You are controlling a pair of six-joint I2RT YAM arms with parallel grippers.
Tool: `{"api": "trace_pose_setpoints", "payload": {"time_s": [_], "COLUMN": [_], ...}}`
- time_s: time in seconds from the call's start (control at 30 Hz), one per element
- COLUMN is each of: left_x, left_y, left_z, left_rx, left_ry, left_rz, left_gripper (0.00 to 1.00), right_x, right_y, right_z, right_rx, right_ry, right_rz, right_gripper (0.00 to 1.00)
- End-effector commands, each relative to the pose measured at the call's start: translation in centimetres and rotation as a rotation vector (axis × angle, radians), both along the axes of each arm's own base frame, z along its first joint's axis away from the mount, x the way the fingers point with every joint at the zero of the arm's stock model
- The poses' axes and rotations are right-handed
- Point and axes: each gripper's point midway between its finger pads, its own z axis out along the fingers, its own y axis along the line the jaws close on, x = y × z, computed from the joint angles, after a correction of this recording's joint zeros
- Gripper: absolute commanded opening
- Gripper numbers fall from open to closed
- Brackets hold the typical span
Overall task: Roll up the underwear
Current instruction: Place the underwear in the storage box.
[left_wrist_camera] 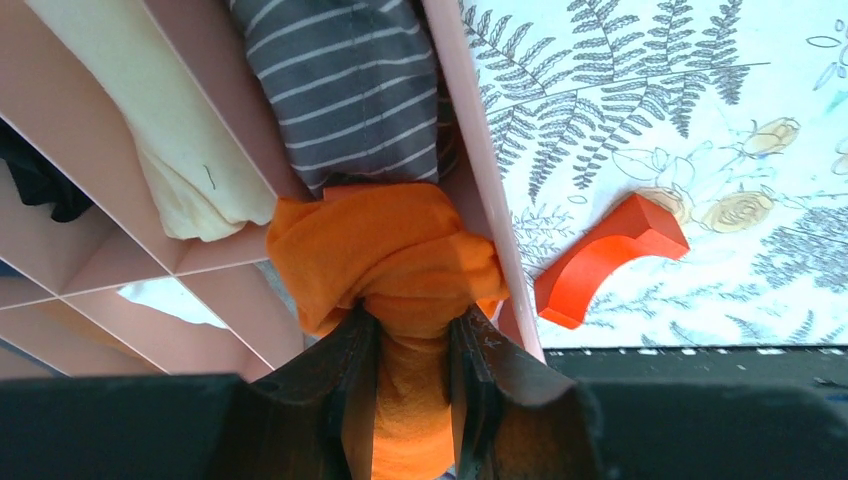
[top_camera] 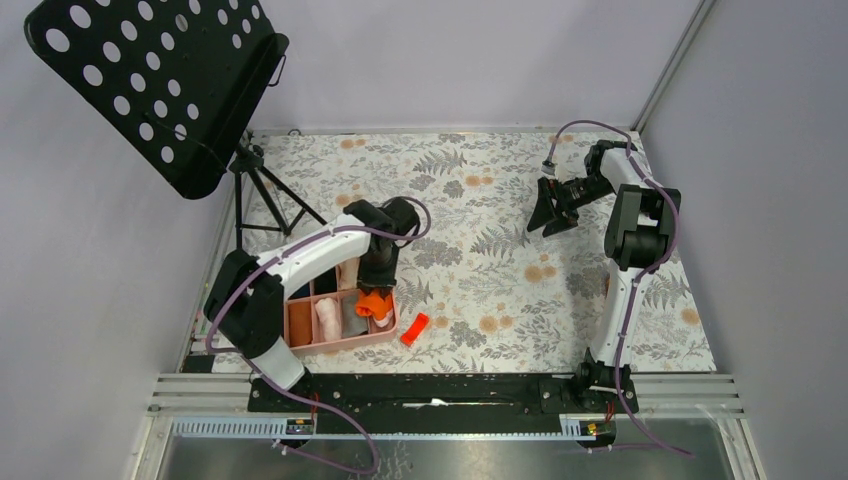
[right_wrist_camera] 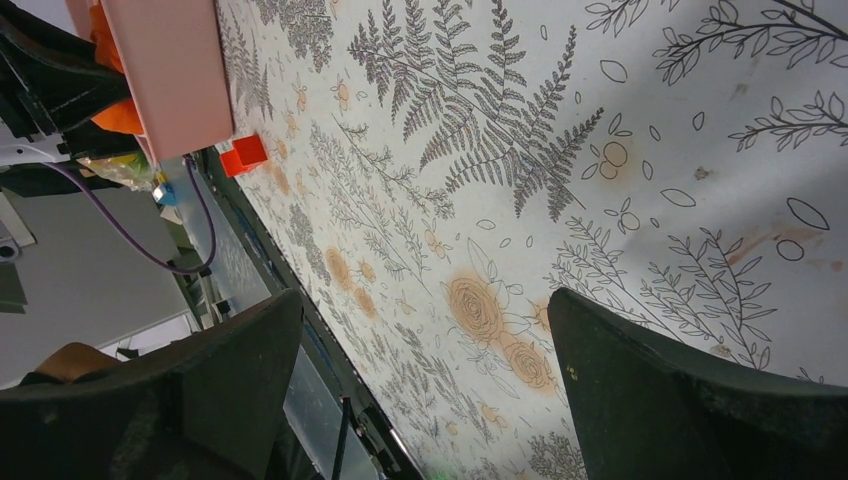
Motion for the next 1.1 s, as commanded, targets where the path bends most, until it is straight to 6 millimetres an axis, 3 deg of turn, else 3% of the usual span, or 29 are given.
{"api": "trace_pose_setpoints", "payload": {"time_s": [0.0, 0.23, 0.4, 0.47, 0.57, 0.7, 0.83, 0.87, 0.93, 0.97, 1.07], "left_x": [4.4, 1.7, -2.1, -1.4, 1.3, 1.5, 1.5, 1.4, 1.5, 1.8, 3.2], "left_y": [-7.2, -10.0, -7.8, -6.9, -4.8, -4.4, -4.0, -3.8, -3.6, -3.4, -3.5], "left_z": [-6.1, -2.5, -4.0, -4.8, -6.2, -8.0, -7.1, -7.1, -7.0, -6.7, -4.6], "left_rx": [-0.146, -0.147, -0.148, -0.118, -0.064, -0.116, -0.161, -0.176, -0.225, -0.241, -0.285], "left_ry": [-0.191, -0.267, -0.155, -0.178, -0.188, -0.121, -0.127, -0.128, -0.122, -0.128, -0.182], "left_rz": [-0.04, -0.29, -0.161, -0.091, 0.112, 0.241, 0.29, 0.3, 0.318, 0.325, 0.299], "left_gripper": [0.0, 0.0, 0.0, 0.0, 0.0, 0.0, 0.0, 0.04, 0.38, 0.49, 0.58], "right_x": [-0.1, -0.8, -0.2, -0.1, -0.3, -0.9, -1.0, -1.0, -0.9, -0.9, -0.9], "right_y": [0.5, 1.0, 1.4, 1.5, 1.5, 1.4, 1.1, 1.1, 1.1, 1.2, 1.3], "right_z": [1.6, 1.3, 1.6, 1.7, 1.6, 1.3, 1.5, 1.6, 1.6, 1.6, 1.7], "right_rx": [0.045, 0.081, 0.111, 0.116, 0.115, 0.106, 0.082, 0.079, 0.081, 0.084, 0.098], "right_ry": [-0.022, 0.009, 0.0, -0.002, 0.005, 0.021, 0.002, -0.001, -0.003, 0.0, 0.007], "right_rz": [-0.003, -0.01, -0.035, -0.041, -0.043, -0.04, -0.025, -0.023, -0.025, -0.027, -0.034], "right_gripper": [1.0, 1.0, 1.0, 0.99, 1.0, 1.0, 1.0, 1.0, 1.0, 1.0, 1.0]}}
